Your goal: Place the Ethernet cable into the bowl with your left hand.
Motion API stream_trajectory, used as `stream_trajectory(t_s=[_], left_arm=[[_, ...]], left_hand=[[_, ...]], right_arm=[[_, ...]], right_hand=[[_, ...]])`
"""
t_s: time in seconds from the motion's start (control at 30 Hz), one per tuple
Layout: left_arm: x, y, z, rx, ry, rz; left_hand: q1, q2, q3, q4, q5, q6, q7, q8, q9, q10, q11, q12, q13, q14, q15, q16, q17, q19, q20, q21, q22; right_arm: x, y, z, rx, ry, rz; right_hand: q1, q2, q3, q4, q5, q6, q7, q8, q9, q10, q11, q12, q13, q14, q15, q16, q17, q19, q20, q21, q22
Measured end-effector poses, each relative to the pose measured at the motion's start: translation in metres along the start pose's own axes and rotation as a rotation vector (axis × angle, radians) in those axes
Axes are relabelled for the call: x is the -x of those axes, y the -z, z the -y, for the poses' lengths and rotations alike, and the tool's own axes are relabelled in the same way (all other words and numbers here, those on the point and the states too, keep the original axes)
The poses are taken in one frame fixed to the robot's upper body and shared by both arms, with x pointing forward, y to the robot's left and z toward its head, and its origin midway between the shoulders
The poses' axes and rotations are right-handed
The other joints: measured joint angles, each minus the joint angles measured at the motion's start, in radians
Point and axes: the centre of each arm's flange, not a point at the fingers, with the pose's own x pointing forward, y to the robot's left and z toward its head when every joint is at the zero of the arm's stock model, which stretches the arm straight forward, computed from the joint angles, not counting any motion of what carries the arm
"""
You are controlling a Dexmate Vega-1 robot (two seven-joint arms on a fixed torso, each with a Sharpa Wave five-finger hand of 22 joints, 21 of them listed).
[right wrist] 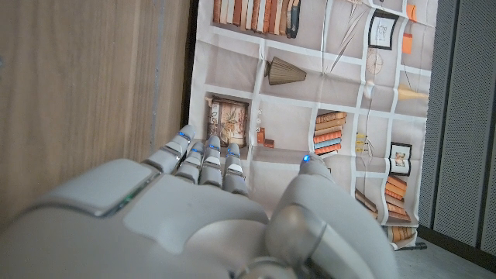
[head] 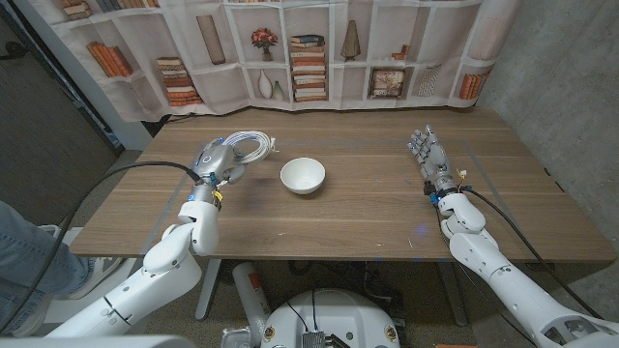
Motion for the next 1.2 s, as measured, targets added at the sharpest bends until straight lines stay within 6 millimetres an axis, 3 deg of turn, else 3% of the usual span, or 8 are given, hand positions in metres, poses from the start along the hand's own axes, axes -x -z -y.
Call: stream_trajectory(t_s=[1.2], left_arm=[[-0.001,-0.038,0.011,0.014,-0.007,0.167]], left_hand=[[-0.001,0.002,0.008,0.0,0.003,0.002,-0.002,0.004,0.0,0.002,-0.001,0.005,0.0,0.0,0.0,0.0,0.0,0.0,0.0,0.0,0.0]], right_arm=[[0.003,-0.001,0.01,-0.013,0.026,0.008]], right_hand=[[0.0,0.0,0.002,-0.002,0.0,0.0,0.0,0.0,0.0,0.004,-0.004,0.0,0.0,0.0,0.0,-0.005,0.0,0.0,0.0,-0.007,0.0]])
